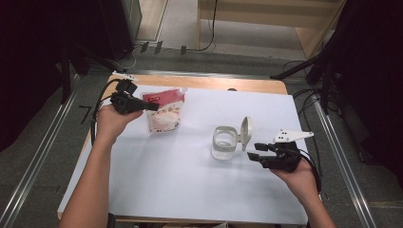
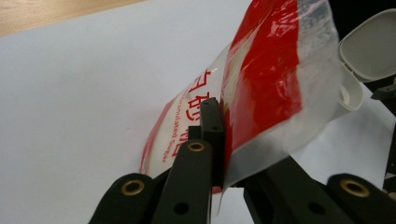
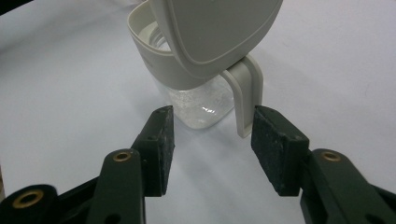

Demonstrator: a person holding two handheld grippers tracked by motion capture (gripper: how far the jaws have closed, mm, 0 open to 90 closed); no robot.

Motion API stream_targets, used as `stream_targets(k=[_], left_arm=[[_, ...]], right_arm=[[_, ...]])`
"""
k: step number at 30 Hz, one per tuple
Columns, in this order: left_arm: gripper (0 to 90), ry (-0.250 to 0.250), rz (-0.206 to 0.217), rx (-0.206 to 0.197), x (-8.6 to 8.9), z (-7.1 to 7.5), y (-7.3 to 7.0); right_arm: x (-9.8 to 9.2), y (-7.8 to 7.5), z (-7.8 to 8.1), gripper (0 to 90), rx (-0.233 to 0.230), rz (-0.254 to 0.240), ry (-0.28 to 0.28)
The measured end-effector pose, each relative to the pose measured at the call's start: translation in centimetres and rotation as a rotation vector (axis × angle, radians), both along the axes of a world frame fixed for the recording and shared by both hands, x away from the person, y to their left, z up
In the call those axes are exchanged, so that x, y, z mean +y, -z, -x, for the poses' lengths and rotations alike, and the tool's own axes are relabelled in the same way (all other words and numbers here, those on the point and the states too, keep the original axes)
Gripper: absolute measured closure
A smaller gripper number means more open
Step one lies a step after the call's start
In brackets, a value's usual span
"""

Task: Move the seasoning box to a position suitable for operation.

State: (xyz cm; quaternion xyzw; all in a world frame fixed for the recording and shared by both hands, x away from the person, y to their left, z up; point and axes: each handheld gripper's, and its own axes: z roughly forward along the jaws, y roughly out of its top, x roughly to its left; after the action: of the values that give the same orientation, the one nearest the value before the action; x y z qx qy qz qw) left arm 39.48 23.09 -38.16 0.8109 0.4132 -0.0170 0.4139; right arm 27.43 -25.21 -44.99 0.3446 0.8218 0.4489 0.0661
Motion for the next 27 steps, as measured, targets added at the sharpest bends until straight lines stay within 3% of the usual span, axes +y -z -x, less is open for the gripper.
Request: stream_targets(k=[17, 23, 27], left_arm=[[90.0, 0.055, 0.019, -0.022, -1.5, 1.5, -2.9], [90.0, 0.099, 0.006, -0.020, -2.2, 2.0, -3.6], [90.0, 0.123, 0.028, -0.020, -2.3, 2.3, -3.8]], right_arm=[[1.0, -0.7, 0.8, 50.0, -0.025, -0.005, -0.015], [1.6, -1.1, 1.9, 50.9, -0.029, -0.012, -0.032], [2.3, -1.6, 2.7, 52.2, -0.034, -0.023, -0.056]])
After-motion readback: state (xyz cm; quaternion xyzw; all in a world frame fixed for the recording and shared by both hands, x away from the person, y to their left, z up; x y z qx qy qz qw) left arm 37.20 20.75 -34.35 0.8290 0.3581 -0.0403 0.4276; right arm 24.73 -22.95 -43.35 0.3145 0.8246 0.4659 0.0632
